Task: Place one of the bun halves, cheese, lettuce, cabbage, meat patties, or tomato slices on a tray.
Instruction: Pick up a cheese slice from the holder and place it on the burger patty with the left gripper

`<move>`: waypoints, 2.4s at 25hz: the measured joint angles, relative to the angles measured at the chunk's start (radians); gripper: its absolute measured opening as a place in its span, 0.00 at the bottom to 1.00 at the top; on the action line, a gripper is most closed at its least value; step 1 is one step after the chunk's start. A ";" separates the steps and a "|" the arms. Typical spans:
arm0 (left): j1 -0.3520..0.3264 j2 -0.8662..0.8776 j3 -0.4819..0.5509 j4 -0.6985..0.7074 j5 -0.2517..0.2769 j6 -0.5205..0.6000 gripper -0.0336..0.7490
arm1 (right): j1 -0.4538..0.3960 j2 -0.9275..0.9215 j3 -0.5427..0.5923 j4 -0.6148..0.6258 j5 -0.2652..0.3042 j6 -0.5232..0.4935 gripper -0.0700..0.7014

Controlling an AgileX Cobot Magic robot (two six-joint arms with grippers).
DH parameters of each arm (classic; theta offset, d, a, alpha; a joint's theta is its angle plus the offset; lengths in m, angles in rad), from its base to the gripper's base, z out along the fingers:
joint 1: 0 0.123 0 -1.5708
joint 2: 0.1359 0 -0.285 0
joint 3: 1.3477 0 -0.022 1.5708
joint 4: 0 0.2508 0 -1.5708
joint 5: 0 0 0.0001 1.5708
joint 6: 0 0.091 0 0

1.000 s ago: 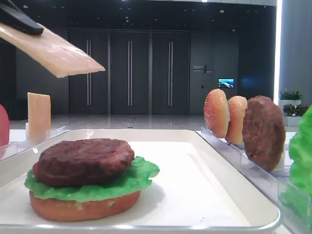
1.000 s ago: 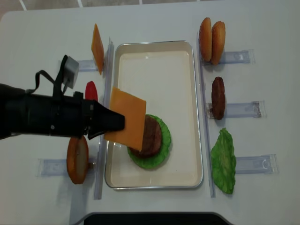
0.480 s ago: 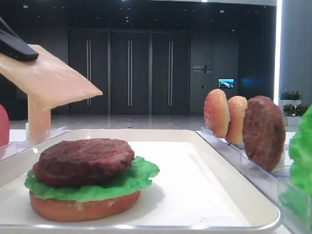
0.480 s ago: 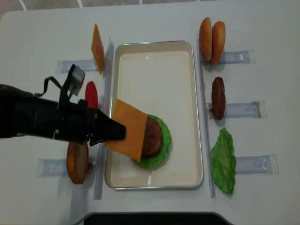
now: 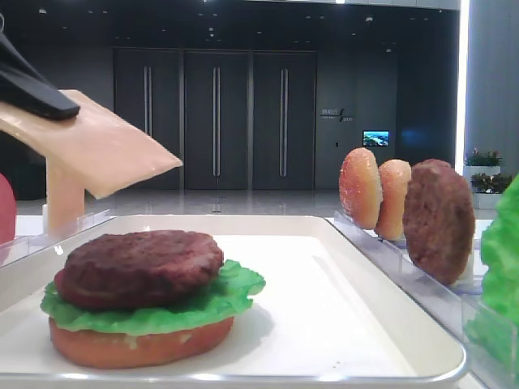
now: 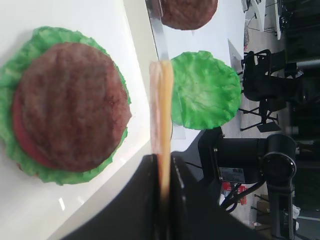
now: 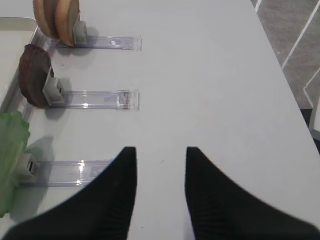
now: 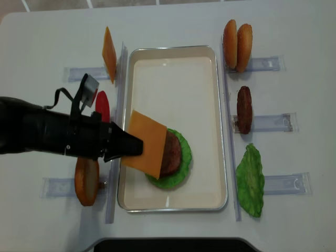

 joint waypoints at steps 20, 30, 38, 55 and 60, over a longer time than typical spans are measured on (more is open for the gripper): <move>-0.103 0.064 -0.002 -0.116 -0.069 0.070 0.08 | 0.000 0.000 0.000 0.000 0.000 0.000 0.39; -0.103 0.064 -0.002 -0.101 -0.127 0.066 0.08 | 0.000 0.000 0.000 0.000 0.000 0.000 0.39; -0.103 0.064 -0.002 -0.101 -0.138 0.069 0.08 | 0.000 0.000 0.000 0.000 0.000 0.000 0.39; -0.103 0.140 -0.002 -0.148 -0.091 0.144 0.08 | 0.000 0.000 0.000 0.000 0.000 0.000 0.39; -0.103 0.140 -0.002 -0.185 -0.044 0.164 0.08 | 0.000 0.000 0.000 0.000 0.000 0.000 0.39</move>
